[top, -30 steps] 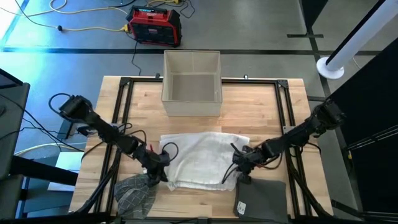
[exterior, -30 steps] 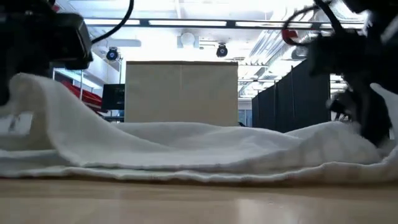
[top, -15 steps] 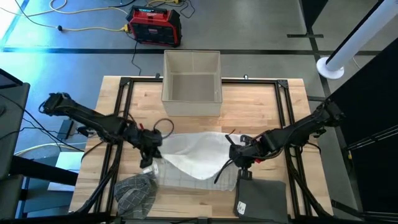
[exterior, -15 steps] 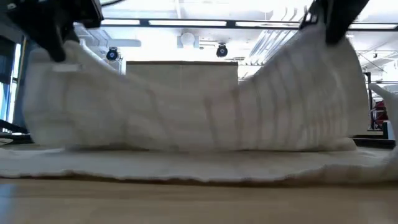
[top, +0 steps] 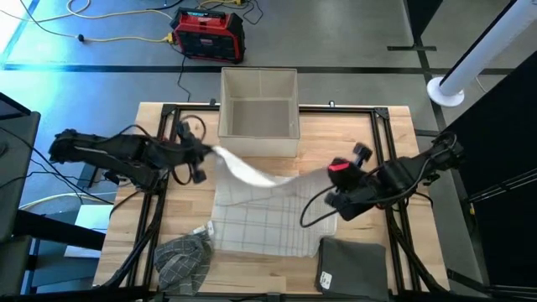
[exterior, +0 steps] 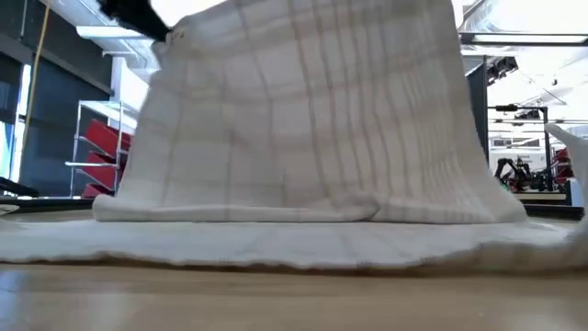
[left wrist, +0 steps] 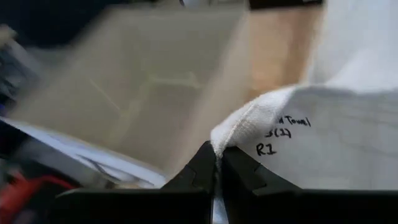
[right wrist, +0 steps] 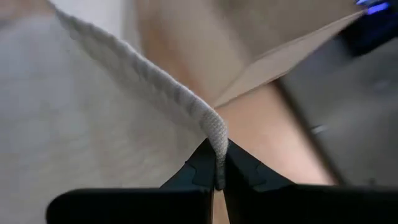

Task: Fold towel
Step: Fold the white towel

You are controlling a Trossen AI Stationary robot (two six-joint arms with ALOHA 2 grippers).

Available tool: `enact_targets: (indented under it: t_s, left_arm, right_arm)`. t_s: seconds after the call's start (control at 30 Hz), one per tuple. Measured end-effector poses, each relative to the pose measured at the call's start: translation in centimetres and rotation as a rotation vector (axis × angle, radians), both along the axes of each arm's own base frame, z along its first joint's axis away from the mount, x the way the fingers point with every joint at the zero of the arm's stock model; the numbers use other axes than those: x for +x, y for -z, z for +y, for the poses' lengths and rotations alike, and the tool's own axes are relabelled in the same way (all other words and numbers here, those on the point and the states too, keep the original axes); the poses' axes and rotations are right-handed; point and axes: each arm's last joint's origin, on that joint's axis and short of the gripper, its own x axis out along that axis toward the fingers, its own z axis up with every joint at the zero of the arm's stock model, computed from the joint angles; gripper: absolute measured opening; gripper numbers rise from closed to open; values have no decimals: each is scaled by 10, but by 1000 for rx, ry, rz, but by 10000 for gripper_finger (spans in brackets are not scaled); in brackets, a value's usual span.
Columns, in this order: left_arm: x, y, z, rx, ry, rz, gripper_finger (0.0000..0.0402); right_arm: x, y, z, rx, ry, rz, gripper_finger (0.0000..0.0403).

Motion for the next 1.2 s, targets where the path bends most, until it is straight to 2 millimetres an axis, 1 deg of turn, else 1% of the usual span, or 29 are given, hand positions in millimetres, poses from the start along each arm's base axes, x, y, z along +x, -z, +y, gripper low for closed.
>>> enact_targets:
  t_s: [0.1, 0.3, 0.43, 0.67, 0.8, 0.87, 0.93, 1.07, 1.2]
  left_arm:
    - [-1, -16, 5, 72, 4, -49, 2]
    - [-2, -47, 12, 176, 7, -161, 2]
    - [-3, -57, 15, 232, 3, -174, 2]
    - [-5, -56, 25, 245, -36, -147, 2]
    - [-4, -64, 30, 239, -44, -232, 2]
    - [-3, -67, 32, 229, -11, -270, 2]
    - [-2, -66, 33, 213, 34, -273, 2]
    - [0, -56, 35, 134, 72, -220, 2]
    - [4, -35, 38, 82, 59, -158, 2]
  right_arm:
    - [-1, -8, -2, -78, -1, -45, 1]
    - [-2, -22, -6, -234, 53, -172, 1]
    - [-4, -27, -6, -287, 71, -215, 1]
    - [-8, -31, -8, -364, 65, -226, 1]
    - [-11, -35, -10, -430, 69, -234, 1]
    - [-13, -37, -11, -422, 61, -226, 1]
    - [-18, -39, -13, -381, 38, -201, 1]
    - [-27, -40, -17, -276, -29, -136, 1]
    - [-45, -32, -25, -198, -47, -109, 1]
